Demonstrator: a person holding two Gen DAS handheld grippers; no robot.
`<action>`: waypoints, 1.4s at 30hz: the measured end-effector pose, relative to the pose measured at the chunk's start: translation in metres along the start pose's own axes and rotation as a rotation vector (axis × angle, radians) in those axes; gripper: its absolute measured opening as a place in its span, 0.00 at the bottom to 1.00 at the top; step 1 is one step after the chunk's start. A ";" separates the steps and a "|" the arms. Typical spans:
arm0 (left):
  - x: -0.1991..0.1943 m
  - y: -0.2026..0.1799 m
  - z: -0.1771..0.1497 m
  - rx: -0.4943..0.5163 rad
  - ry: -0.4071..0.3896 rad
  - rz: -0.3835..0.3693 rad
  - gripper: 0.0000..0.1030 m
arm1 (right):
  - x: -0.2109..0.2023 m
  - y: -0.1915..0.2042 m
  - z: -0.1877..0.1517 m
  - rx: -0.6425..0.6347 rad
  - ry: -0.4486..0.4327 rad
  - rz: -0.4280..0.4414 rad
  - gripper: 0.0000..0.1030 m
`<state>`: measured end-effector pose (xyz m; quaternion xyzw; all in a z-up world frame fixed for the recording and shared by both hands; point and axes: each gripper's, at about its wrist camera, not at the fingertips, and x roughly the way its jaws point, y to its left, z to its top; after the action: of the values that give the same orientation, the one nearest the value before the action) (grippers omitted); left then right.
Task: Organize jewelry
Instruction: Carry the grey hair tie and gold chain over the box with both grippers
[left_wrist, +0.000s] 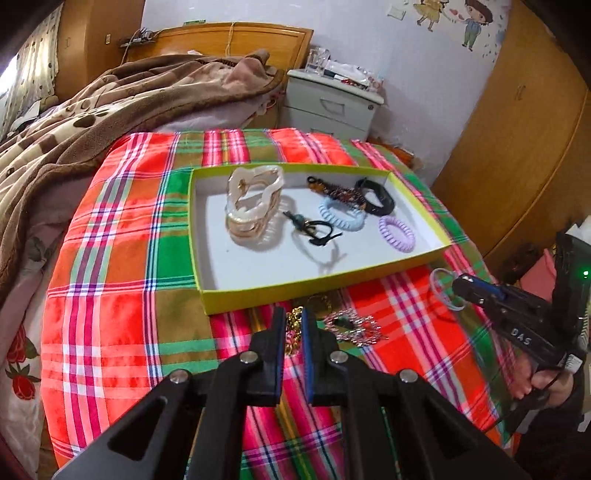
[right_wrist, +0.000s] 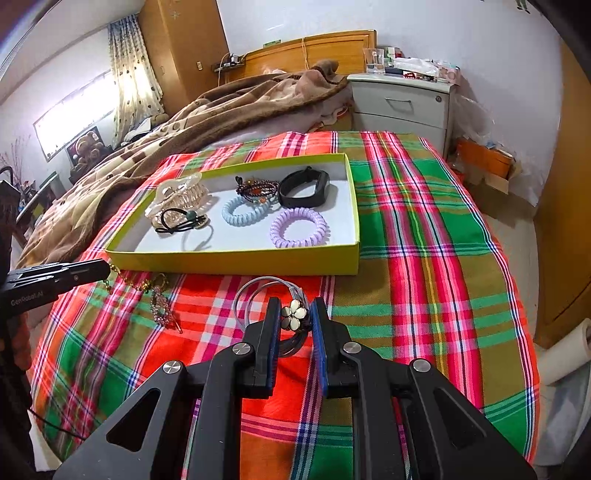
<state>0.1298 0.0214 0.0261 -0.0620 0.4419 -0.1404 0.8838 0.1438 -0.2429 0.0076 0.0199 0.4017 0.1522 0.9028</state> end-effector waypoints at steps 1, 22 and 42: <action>-0.002 0.000 0.001 -0.001 -0.006 -0.005 0.08 | -0.002 0.001 0.001 0.000 -0.005 0.002 0.16; -0.050 -0.006 0.027 0.007 -0.141 -0.044 0.08 | -0.025 0.014 0.026 -0.006 -0.101 0.024 0.16; -0.025 0.018 0.061 -0.020 -0.136 -0.023 0.08 | 0.015 0.028 0.077 -0.008 -0.072 0.066 0.16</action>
<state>0.1682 0.0456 0.0779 -0.0855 0.3813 -0.1415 0.9095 0.2021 -0.2049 0.0531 0.0350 0.3674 0.1824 0.9113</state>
